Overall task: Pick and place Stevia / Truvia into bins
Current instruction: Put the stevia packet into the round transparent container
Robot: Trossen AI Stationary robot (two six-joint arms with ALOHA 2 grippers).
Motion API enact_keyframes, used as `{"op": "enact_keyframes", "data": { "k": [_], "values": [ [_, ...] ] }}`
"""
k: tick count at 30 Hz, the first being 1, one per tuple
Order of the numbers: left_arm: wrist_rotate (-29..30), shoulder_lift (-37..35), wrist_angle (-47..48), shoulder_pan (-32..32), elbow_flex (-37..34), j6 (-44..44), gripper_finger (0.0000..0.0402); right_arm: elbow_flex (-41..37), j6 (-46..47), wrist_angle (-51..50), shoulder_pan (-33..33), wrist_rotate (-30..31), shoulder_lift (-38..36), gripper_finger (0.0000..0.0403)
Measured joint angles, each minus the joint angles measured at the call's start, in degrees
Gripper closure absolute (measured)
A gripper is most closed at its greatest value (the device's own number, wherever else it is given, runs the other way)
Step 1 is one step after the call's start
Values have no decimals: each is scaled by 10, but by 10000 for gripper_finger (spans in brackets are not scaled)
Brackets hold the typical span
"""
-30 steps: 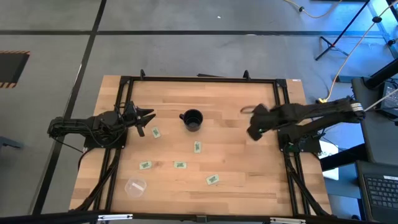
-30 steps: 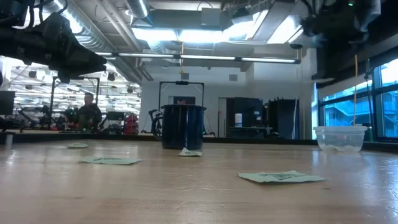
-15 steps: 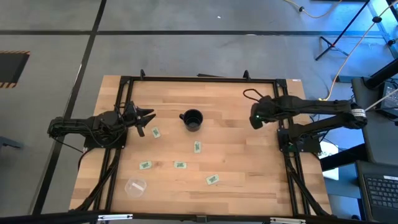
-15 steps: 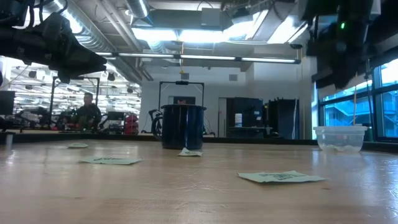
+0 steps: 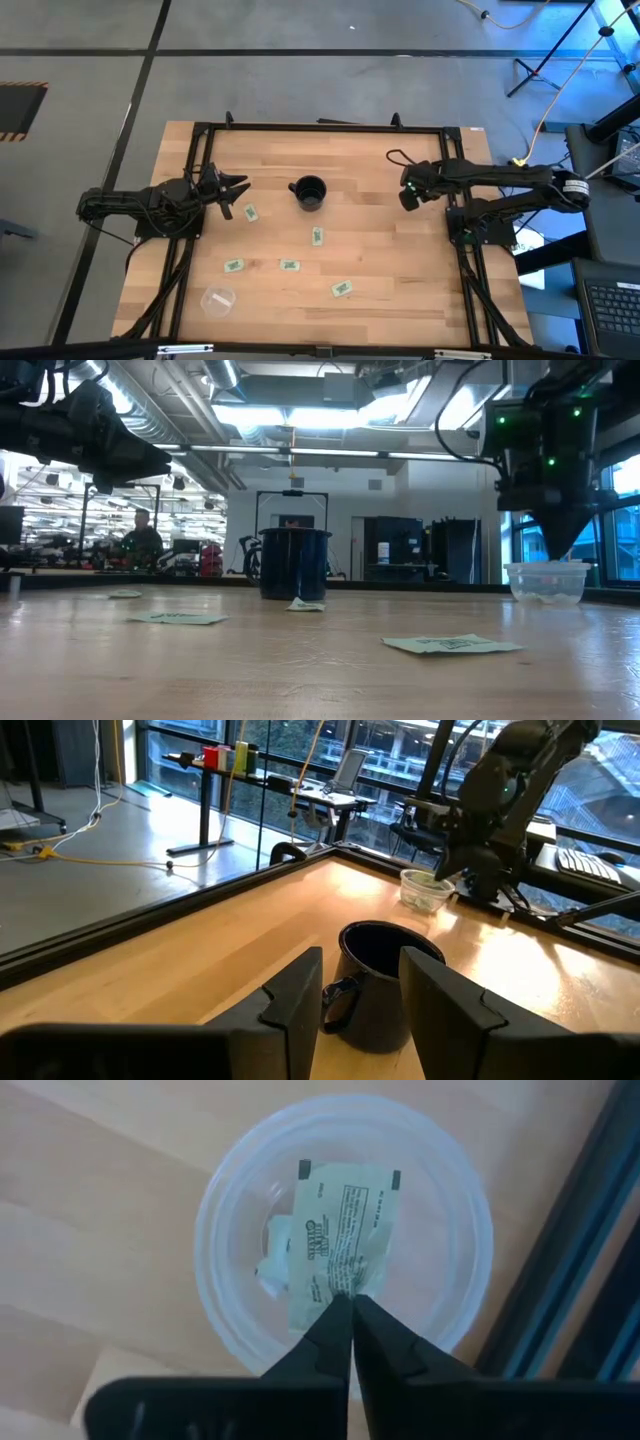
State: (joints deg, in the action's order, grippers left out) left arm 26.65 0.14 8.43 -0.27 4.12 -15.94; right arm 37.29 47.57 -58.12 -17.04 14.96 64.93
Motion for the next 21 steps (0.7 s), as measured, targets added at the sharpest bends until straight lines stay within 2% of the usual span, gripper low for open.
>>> {"op": "enact_keyframes", "data": {
  "k": [11, 21],
  "values": [
    [0, 0, 0, 0, 0, 0, 272, -16, -16, 23, -6, 0, 0, 381],
    [0, 0, 0, 0, 0, 0, 272, -15, -43, 20, -6, 19, 0, 302]
  ]
}}
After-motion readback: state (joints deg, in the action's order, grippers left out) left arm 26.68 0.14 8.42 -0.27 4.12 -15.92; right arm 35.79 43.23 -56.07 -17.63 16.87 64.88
